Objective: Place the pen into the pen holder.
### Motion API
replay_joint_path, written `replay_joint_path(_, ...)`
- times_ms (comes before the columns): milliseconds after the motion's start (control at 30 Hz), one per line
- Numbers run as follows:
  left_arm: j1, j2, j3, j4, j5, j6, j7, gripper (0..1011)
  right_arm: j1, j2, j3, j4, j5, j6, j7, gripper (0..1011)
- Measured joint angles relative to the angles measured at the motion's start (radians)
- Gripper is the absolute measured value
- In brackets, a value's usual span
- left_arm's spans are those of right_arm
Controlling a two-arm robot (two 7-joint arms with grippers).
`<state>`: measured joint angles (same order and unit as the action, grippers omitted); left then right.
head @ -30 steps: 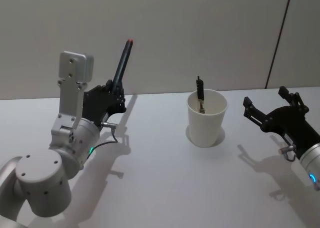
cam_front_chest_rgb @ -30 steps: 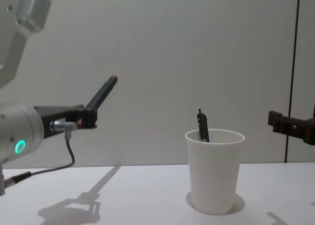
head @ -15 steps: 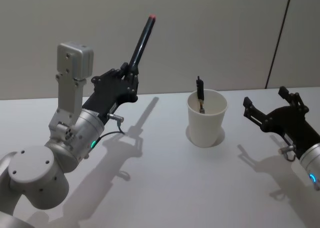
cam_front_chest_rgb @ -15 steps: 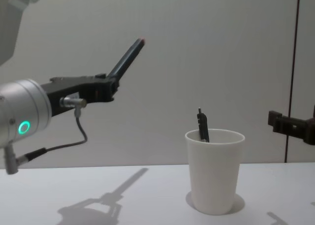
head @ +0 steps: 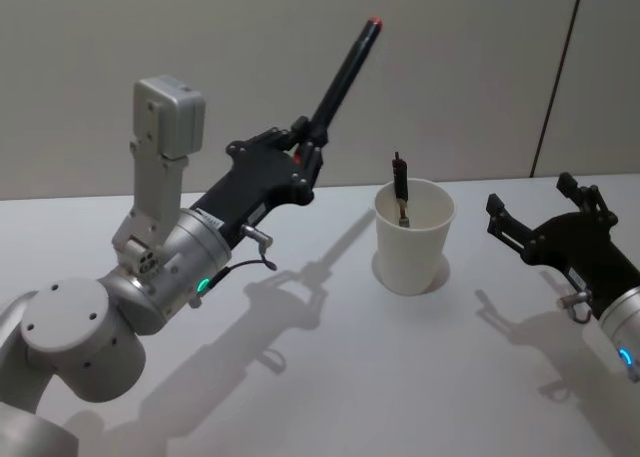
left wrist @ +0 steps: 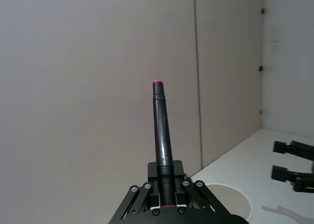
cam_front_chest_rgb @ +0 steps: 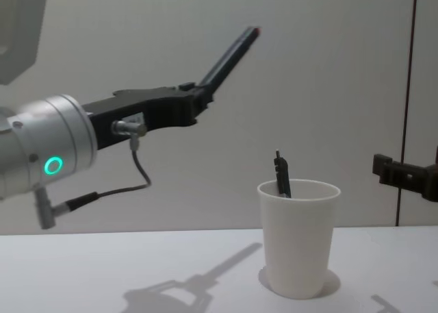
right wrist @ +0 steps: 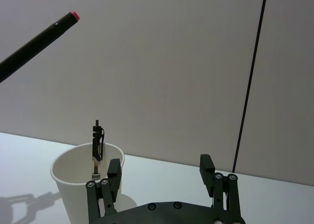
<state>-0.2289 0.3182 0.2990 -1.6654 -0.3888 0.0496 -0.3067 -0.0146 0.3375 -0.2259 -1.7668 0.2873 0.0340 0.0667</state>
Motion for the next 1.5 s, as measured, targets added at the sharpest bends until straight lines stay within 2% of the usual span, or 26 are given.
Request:
replay_joint_path(200, -0.024, -0.011, 0.010, 0.029, -0.014, -0.006, -0.108, 171, 0.000, 0.000, 0.000, 0.000, 0.000, 0.000, 0.000, 1001)
replay_joint_path(533, -0.051, -0.032, 0.032, 0.072, -0.012, -0.005, -0.213, 171, 0.000, 0.000, 0.000, 0.000, 0.000, 0.000, 0.000, 1001)
replay_joint_path(833, -0.065, -0.047, 0.049, 0.097, -0.002, -0.011, -0.247, 171, 0.000, 0.000, 0.000, 0.000, 0.000, 0.000, 0.000, 1001)
replay_joint_path(1500, -0.075, -0.066, 0.074, 0.117, 0.009, -0.035, -0.273, 171, 0.000, 0.000, 0.000, 0.000, 0.000, 0.000, 0.000, 1001)
